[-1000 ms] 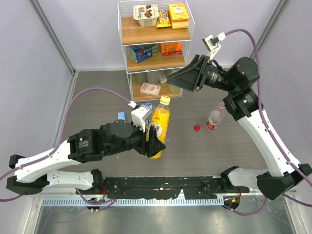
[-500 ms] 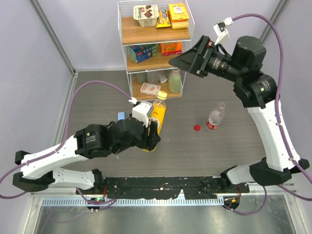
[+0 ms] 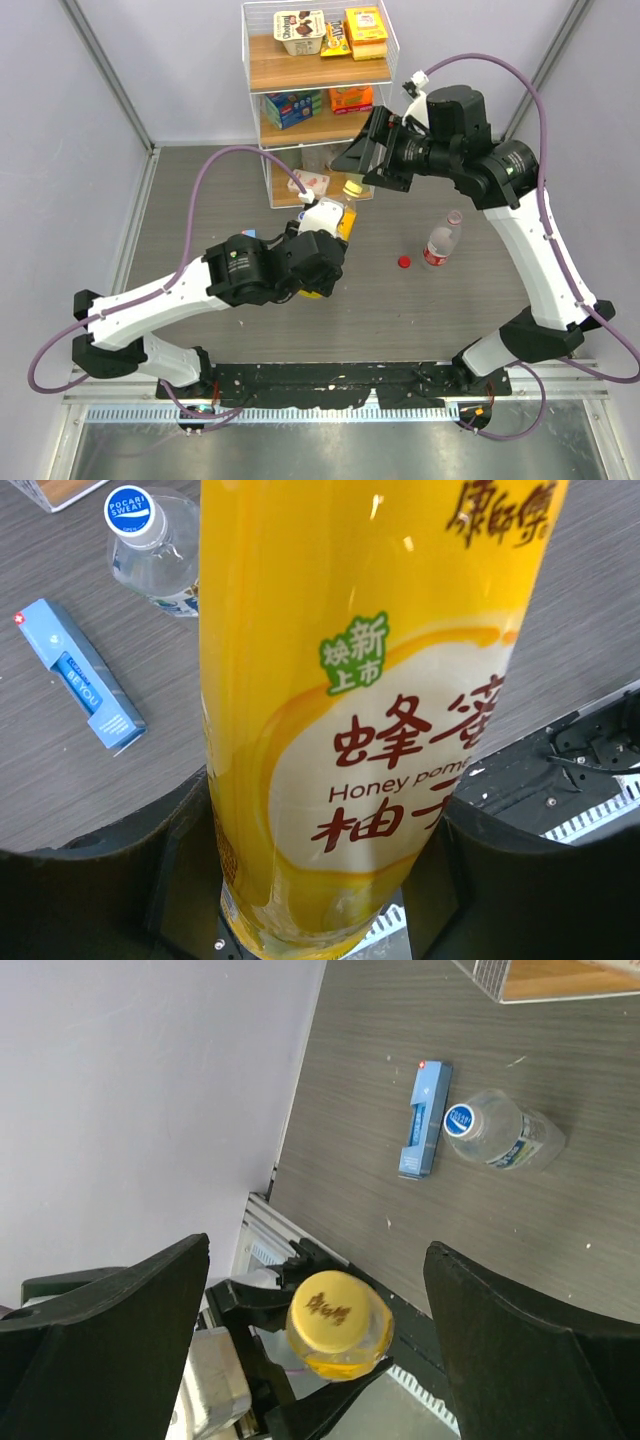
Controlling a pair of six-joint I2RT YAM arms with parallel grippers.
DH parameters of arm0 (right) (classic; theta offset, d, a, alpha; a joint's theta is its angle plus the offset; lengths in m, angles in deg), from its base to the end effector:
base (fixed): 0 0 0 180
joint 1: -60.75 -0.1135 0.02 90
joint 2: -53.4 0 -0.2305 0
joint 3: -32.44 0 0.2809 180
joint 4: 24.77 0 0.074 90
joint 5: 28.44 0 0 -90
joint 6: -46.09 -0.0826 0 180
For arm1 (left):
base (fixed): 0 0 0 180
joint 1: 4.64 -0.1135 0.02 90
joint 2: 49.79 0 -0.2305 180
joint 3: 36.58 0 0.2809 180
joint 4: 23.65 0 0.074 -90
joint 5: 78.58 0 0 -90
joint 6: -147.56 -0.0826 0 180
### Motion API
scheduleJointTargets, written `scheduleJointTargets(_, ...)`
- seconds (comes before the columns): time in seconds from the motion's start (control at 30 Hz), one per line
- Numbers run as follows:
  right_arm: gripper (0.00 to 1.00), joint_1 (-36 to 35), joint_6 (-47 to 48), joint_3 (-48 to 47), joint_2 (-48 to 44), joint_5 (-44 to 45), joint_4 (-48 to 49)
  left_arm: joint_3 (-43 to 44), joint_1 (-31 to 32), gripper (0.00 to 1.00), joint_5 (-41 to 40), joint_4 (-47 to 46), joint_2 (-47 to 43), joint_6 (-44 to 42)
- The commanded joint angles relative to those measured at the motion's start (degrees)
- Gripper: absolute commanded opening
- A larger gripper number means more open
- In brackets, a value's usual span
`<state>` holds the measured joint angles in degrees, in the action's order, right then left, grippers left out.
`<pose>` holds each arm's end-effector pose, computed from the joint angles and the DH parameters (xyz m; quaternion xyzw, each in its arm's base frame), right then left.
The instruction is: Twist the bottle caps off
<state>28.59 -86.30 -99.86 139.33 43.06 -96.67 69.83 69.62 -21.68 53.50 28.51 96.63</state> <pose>0.2696 0.2005 0.4811 -0.0110 0.8392 0.4270 0.3366 0.1288 -0.2908 0.3634 0.1764 0.8861 -0.1336 0.4072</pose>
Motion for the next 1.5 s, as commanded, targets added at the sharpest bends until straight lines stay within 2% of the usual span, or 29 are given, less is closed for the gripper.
scheduleJointTargets(0.0, 0.88, -2.7, -0.5, -3.5, 0.0, 4.2, -3.0, 3.6, -0.3, 0.00, -2.5, 3.2, 1.0, 1.1)
scheduleJointTargets(0.07, 0.76, -3.2, -1.0, -3.1, -0.3, 4.4, -3.0, 3.7, -0.3, 0.00, -2.2, 3.6, 1.2, 1.3)
scheduleJointTargets(0.1, 0.73, -3.3, -1.2, -2.8, -0.3, 4.8, -3.1, 3.7, -0.4, 0.00, -2.1, 3.6, 1.2, 1.3)
scheduleJointTargets(0.3, 0.62, -3.7, -3.0, -0.5, -1.8, 5.1, -1.7, 3.8, -0.3, 0.00, -1.7, 4.1, 1.2, 2.3)
scheduleJointTargets(0.5, 0.45, -4.3, -4.6, 2.1, -3.1, 6.5, -0.6, 4.2, -0.3, 0.00, -1.4, 4.5, 1.6, 3.0)
scheduleJointTargets(0.6, 0.29, -4.4, -4.8, 3.9, -3.8, 7.4, 0.5, 4.4, -0.3, 0.00, -1.4, 5.0, 1.7, 3.3)
scheduleJointTargets(0.7, 0.02, -4.4, -4.5, 4.7, -4.6, 7.3, 1.6, 4.4, -0.3, 0.00, -1.9, 5.8, 1.6, 3.7)
scheduleJointTargets(0.87, 0.02, -4.4, -2.0, 8.5, -6.6, 4.3, 8.2, 3.8, -0.3, 0.00, -1.6, 5.7, 0.5, 4.4)
scheduleJointTargets(1.0, 0.02, -4.3, -0.8, 14.9, -11.0, -1.4, 18.5, 1.6, -0.3, 0.00, 0.0, 3.7, -1.7, 4.4)
scheduleJointTargets(1.17, 0.01, -4.2, -2.7, 18.6, -12.4, -12.1, 27.7, -1.2, -0.3, 0.00, 2.9, 0.1, -5.9, 4.2)
scheduleJointTargets(1.37, 0.01, -3.9, -0.9, 18.4, -13.0, -22.2, 33.7, -4.6, -0.3, 0.00, 10.8, -5.2, -9.7, 2.3)
scheduleJointTargets(1.47, 0.01, -3.8, -2.3, 18.5, -13.3, -29.5, 40.0, -7.1, -0.3, 0.00, 15.7, -9.5, -11.8, 1.9)
